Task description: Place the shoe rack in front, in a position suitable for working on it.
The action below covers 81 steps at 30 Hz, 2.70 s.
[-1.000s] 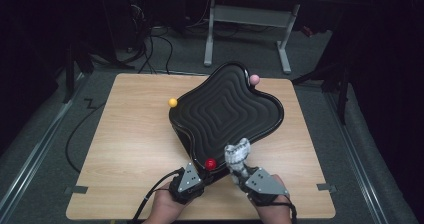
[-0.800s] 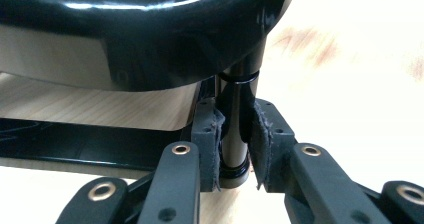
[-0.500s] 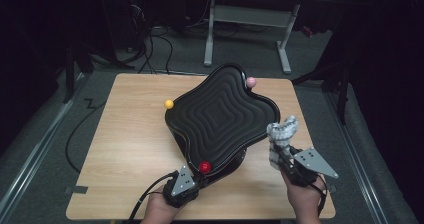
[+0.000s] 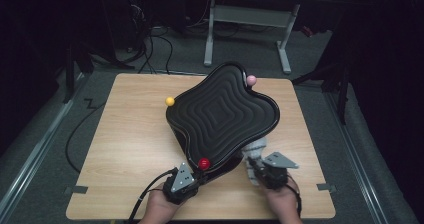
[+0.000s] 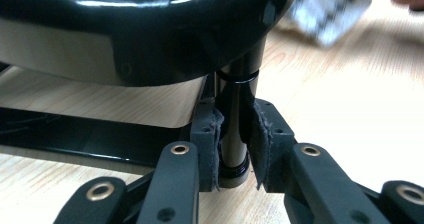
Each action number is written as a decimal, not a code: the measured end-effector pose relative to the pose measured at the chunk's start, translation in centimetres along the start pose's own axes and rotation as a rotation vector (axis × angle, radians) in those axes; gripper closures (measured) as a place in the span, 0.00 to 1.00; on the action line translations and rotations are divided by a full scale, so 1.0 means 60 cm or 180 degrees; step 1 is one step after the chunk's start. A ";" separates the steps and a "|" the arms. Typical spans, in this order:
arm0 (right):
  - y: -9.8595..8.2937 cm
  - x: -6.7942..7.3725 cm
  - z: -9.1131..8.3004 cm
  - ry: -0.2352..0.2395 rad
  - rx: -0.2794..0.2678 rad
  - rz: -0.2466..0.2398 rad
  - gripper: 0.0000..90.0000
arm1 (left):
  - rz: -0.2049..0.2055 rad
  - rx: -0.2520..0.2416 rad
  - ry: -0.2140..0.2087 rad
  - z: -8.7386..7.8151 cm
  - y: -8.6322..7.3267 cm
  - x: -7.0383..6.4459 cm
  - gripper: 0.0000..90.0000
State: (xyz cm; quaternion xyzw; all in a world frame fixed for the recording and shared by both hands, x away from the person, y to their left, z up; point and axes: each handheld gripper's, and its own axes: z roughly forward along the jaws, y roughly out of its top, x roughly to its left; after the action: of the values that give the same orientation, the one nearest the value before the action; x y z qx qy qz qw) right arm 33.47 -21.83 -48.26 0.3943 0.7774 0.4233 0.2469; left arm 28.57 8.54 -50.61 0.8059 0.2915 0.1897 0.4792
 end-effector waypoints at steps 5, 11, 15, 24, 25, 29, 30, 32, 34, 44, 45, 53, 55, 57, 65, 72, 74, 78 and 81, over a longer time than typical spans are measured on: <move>0.016 0.081 0.044 0.0174 0.0072 -0.0430 0.85 | 0.0002 0.0005 0.0022 -0.005 -0.002 -0.001 0.82; 0.014 0.116 0.082 0.0341 0.0325 -0.0580 0.87 | 0.0006 0.0026 0.0101 -0.018 -0.008 0.009 0.82; 0.012 0.126 0.081 0.0411 0.0321 -0.0552 0.87 | 0.0005 0.0054 0.0215 -0.024 -0.011 0.018 0.82; 0.014 0.146 0.078 0.0589 0.0335 -0.0508 0.80 | -0.0079 -0.0006 0.0391 -0.038 -0.010 0.026 0.75; 0.014 0.148 0.077 0.0613 0.0332 -0.0469 0.78 | -0.0109 -0.0060 0.0369 -0.041 -0.007 0.026 0.73; 0.012 0.164 0.076 0.0770 0.0298 -0.0347 0.70 | -0.0261 -0.0245 0.0356 -0.050 -0.003 0.027 0.69; 0.012 0.170 0.076 0.0795 0.0296 -0.0322 0.69 | -0.0333 -0.0292 0.0357 -0.054 -0.001 0.028 0.70; 0.013 0.181 0.077 0.0828 0.0284 -0.0328 0.68 | -0.0443 -0.0307 0.0360 -0.057 -0.001 0.031 0.75; 0.014 0.188 0.077 0.0887 0.0271 -0.0294 0.72 | -0.0461 -0.0314 0.0378 -0.057 -0.001 0.031 0.81; 0.015 0.202 0.084 0.0955 0.0328 -0.0353 0.84 | -0.0317 -0.0263 0.0446 -0.058 0.000 0.029 0.83; 0.016 0.194 0.082 0.0910 0.0326 -0.0338 0.84 | -0.0313 -0.0262 0.0448 -0.059 0.000 0.029 0.83; 0.012 0.131 0.069 0.0589 0.0313 -0.0218 0.84 | -0.0313 -0.0240 0.0480 -0.075 -0.007 0.045 0.83; 0.010 0.115 0.067 0.0504 0.0322 -0.0206 0.84 | -0.0326 -0.0228 0.0510 -0.082 -0.010 0.052 0.83; 0.008 0.090 0.065 0.0450 0.0343 -0.0081 0.84 | -0.0331 -0.0223 0.0514 -0.090 -0.014 0.060 0.83; 0.017 0.024 0.071 0.0169 0.0309 0.0088 0.85 | -0.0351 -0.0215 0.0627 -0.110 -0.025 0.078 0.83; 0.019 0.009 0.080 -0.0012 0.0312 0.0158 0.85 | -0.0375 -0.0228 0.0695 -0.114 -0.029 0.085 0.83; 0.019 0.012 0.081 0.0014 0.0316 0.0135 0.85 | -0.0377 -0.0224 0.0705 -0.113 -0.029 0.084 0.83; 0.017 0.029 0.080 0.0153 0.0351 0.0076 0.85 | -0.0371 -0.0222 0.0708 -0.113 -0.028 0.084 0.83; 0.017 0.041 0.076 0.0245 0.0360 0.0057 0.85 | -0.0377 -0.0226 0.0699 -0.111 -0.028 0.084 0.83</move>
State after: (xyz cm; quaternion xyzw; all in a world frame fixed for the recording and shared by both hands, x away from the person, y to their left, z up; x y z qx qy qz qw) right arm 35.76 -17.32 -49.90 0.3979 0.8055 0.3957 0.1904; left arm 28.00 16.86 -48.83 0.7441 0.3823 0.2584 0.4830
